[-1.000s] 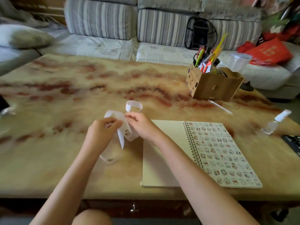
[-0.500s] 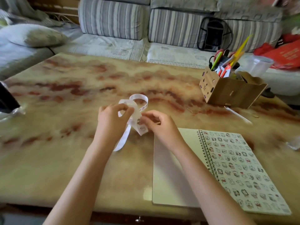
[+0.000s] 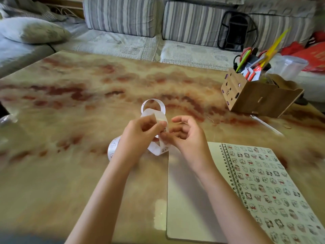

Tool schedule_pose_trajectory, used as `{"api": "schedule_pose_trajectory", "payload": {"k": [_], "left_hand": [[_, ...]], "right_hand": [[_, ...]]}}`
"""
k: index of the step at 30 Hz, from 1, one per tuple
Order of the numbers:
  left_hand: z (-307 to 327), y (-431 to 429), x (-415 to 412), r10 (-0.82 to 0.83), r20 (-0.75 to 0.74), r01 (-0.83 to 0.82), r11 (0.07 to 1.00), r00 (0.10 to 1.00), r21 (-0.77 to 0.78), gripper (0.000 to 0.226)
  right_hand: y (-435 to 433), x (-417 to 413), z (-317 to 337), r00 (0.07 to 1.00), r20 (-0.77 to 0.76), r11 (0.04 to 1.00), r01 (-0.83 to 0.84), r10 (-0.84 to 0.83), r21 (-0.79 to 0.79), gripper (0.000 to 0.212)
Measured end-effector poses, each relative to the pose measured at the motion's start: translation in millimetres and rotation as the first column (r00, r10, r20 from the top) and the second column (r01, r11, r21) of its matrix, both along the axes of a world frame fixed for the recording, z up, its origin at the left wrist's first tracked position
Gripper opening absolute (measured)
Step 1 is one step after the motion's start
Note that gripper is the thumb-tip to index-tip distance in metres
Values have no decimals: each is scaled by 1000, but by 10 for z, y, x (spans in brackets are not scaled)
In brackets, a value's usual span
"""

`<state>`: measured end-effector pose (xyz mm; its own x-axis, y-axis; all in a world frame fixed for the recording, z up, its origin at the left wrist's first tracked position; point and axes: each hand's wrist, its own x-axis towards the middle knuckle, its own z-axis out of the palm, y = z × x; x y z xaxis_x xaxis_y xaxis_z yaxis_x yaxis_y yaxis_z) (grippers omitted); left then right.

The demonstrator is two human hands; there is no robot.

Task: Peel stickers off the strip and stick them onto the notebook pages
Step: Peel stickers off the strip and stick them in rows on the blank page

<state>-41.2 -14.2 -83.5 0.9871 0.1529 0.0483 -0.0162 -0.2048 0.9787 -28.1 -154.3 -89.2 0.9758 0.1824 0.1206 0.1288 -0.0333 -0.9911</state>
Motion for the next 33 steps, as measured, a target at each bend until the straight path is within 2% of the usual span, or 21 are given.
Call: {"api": "schedule_pose_trajectory", "payload": {"k": [3,7,9,14,22,28,33], "left_hand": [[-27,-47,2,-10,10,10,998,1000,-54,17],[-27,-37,5,-32,-7,31,995,999,-91,14],[-32,-17,5,-38,-22,35,993,999,-110,14],[-27,-7,-21,-61,-56,48,976,997,-213,19],[-2,0,-65,-137,-91,106,955,986,-278,29],[-23,-6,-53,-76,-105,50,972,992,-231,26],[-23,-38,-68,-59,-97,37,974,994,-222,23]], "right_hand": [[-38,-23,2,997,71,998,35,-32,-43,33],[-101,-26,34,967,255,984,57,-12,-171,8],[-124,-15,40,958,288,972,60,8,-225,5],[-113,-13,8,964,264,976,54,4,-212,6],[-148,12,-15,964,268,977,58,-1,-204,8],[-154,9,-37,951,310,965,69,14,-254,8],[-143,1,-22,951,310,976,83,-17,-201,11]]}}
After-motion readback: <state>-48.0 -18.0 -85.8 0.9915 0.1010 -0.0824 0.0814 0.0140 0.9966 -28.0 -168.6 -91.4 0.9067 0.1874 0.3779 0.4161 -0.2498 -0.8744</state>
